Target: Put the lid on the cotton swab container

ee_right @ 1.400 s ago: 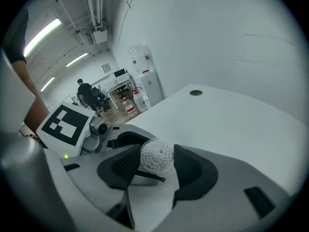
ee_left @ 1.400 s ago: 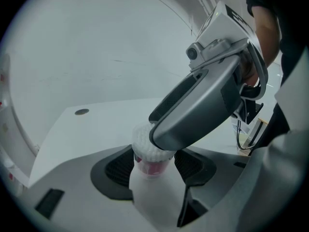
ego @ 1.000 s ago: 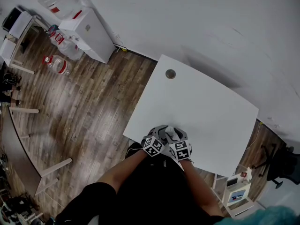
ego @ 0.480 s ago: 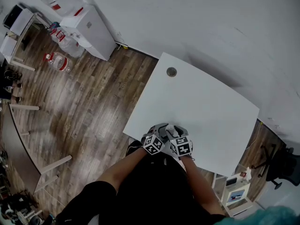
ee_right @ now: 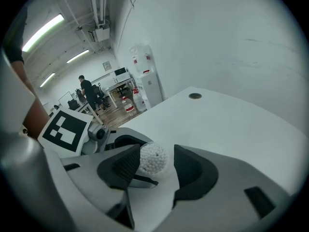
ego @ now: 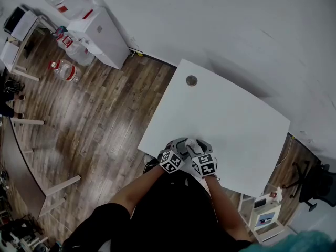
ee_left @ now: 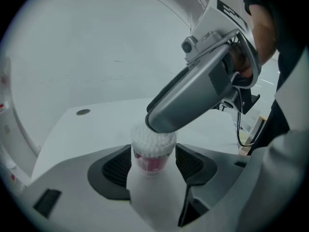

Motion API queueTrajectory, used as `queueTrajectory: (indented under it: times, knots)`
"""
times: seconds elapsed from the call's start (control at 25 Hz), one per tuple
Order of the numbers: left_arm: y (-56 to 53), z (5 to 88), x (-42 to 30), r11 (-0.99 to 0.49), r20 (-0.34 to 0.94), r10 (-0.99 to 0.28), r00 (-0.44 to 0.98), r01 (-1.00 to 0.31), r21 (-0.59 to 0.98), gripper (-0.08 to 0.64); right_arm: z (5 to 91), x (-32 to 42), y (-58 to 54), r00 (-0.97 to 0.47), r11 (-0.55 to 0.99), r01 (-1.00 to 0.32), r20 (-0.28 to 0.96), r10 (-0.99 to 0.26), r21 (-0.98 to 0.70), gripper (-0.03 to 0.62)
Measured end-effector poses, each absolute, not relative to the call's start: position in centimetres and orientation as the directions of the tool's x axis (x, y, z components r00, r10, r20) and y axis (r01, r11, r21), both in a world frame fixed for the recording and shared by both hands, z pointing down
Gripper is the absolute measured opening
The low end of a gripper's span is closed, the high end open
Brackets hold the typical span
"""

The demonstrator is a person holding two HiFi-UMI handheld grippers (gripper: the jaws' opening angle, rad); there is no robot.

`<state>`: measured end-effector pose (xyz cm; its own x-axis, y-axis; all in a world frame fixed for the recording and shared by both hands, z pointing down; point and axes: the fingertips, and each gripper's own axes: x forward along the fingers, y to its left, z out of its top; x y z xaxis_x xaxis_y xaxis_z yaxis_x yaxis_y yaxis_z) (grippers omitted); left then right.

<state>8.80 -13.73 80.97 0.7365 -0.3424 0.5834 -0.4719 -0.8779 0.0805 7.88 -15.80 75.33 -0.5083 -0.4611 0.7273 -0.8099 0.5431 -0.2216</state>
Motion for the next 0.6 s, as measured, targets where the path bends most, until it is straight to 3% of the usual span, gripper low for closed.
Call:
queueTrajectory:
  times: [0.6]
  knots:
    - [-11.3, 78.4, 4.3, -0.877, 0.533, -0.346, 0.772, -0.468, 0.109, 0.279, 74.0, 10.4, -13.6, -0.453, 0.423, -0.873, 0.721, -0.525, -0.241, 0.21]
